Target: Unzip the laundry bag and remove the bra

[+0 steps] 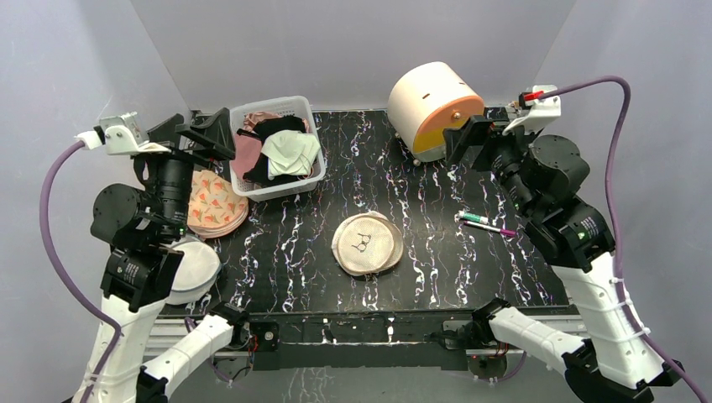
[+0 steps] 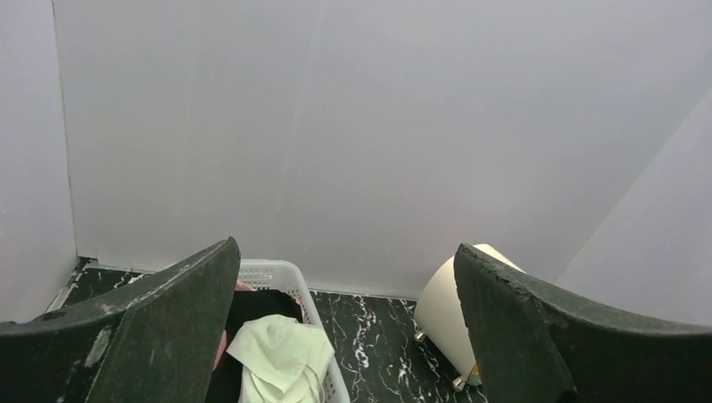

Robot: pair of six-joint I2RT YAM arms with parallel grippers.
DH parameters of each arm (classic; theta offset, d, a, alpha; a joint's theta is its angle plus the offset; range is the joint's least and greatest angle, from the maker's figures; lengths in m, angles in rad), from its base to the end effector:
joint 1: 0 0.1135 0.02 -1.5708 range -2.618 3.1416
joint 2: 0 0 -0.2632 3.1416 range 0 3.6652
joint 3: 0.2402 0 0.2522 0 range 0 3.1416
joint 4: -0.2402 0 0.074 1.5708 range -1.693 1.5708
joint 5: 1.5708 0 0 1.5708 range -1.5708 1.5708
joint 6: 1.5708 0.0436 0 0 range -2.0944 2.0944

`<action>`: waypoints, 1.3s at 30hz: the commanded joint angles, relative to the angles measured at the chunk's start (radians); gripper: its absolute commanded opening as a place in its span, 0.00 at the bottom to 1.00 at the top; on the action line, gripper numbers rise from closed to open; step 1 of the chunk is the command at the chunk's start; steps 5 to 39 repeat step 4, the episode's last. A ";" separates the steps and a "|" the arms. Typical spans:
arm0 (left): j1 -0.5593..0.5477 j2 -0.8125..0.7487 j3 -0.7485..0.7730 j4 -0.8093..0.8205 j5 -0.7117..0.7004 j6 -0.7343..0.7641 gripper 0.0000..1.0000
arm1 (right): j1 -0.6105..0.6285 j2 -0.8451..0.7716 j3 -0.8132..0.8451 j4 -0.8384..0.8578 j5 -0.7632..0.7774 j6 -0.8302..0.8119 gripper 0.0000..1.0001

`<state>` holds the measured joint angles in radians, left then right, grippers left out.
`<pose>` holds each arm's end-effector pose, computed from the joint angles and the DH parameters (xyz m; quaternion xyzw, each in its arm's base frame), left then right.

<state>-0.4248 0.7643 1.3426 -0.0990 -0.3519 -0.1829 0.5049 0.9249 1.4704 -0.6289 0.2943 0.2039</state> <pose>0.1012 -0.0293 0.5328 -0.0869 0.5254 -0.1651 0.8302 0.1419 0.0640 0.4924 -0.0110 0.7347 0.1312 0.6655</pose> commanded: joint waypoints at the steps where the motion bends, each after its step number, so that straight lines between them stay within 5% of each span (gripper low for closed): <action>1: 0.003 0.008 0.009 0.006 -0.003 0.009 0.99 | 0.004 -0.023 -0.005 0.060 0.007 -0.021 0.98; 39: 0.003 0.013 0.020 -0.007 0.001 0.006 0.99 | 0.004 -0.026 -0.005 0.054 -0.023 -0.019 0.98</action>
